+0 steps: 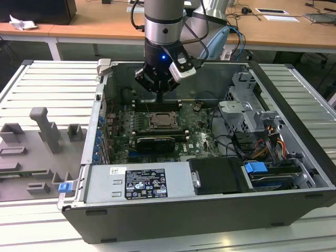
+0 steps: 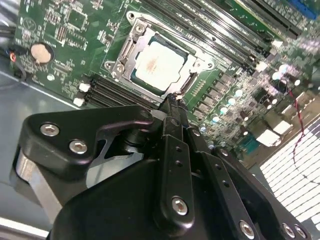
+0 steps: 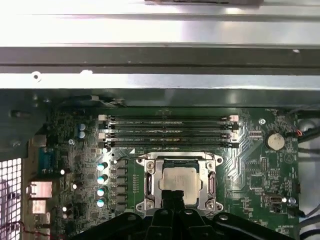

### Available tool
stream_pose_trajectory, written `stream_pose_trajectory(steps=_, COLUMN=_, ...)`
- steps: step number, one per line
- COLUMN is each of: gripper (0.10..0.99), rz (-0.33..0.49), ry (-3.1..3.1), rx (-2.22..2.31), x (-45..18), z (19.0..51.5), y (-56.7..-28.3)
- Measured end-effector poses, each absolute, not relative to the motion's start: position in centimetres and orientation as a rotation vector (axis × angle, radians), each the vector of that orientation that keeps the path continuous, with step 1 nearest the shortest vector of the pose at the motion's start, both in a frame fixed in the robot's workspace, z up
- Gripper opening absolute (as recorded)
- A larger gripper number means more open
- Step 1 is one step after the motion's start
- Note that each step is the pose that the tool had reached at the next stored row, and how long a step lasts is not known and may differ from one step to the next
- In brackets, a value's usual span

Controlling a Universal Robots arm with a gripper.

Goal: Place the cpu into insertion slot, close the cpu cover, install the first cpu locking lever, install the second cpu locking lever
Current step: 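Install the first cpu locking lever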

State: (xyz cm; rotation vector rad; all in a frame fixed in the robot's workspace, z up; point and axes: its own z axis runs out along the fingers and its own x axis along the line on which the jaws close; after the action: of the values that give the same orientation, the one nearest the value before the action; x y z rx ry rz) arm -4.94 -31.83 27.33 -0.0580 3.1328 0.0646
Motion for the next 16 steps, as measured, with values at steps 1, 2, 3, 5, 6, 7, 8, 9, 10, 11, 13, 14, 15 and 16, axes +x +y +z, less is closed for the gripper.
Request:
stream_pose_trajectory(steps=1, gripper=0.106, rz=0.065, ry=3.132, rx=-0.103, x=-4.9, z=27.3, y=-31.8)
stream_pose_trajectory(steps=2, gripper=0.106, rz=0.065, ry=3.131, rx=-0.151, x=-4.9, z=27.3, y=-31.8)
stream_pose_trajectory(steps=3, gripper=0.106, rz=0.065, ry=3.129, rx=-0.187, x=-4.9, z=27.3, y=-31.8)
stream_pose_trajectory(steps=5, gripper=0.106, rz=0.065, ry=3.128, rx=-0.211, x=-5.0, z=27.3, y=-31.8)
stream_pose_trajectory(steps=6, gripper=0.106, rz=0.064, ry=3.121, rx=-0.211, x=-5.7, z=27.3, y=-31.8)
stream_pose_trajectory(steps=7, gripper=0.106, rz=0.064, ry=3.116, rx=-0.211, x=-6.7, z=27.3, y=-31.8)
stream_pose_trajectory(steps=8, gripper=0.106, rz=0.064, ry=3.116, rx=-0.204, x=-7.0, z=27.1, y=-31.8)
stream_pose_trajectory(steps=9, gripper=0.106, rz=0.064, ry=3.117, rx=-0.194, x=-7.1, z=27.1, y=-31.8)
stream_pose_trajectory(steps=10, gripper=0.106, rz=0.063, ry=3.118, rx=-0.182, x=-7.1, z=27.0, y=-31.8)
stream_pose_trajectory(steps=11, gripper=0.106, rz=0.063, ry=3.118, rx=-0.170, x=-7.3, z=26.9, y=-31.8)
stream_pose_trajectory(steps=13, gripper=0.106, rz=0.063, ry=3.118, rx=-0.165, x=-8.2, z=26.8, y=-31.8)
stream_pose_trajectory(steps=14, gripper=0.106, rz=0.063, ry=3.118, rx=-0.164, x=-8.5, z=26.8, y=-31.8)
stream_pose_trajectory(steps=15, gripper=0.106, rz=0.064, ry=3.118, rx=-0.164, x=-9.0, z=26.8, y=-31.8)
stream_pose_trajectory(steps=16, gripper=0.106, rz=0.064, ry=3.118, rx=-0.164, x=-9.5, z=26.8, y=-31.8)
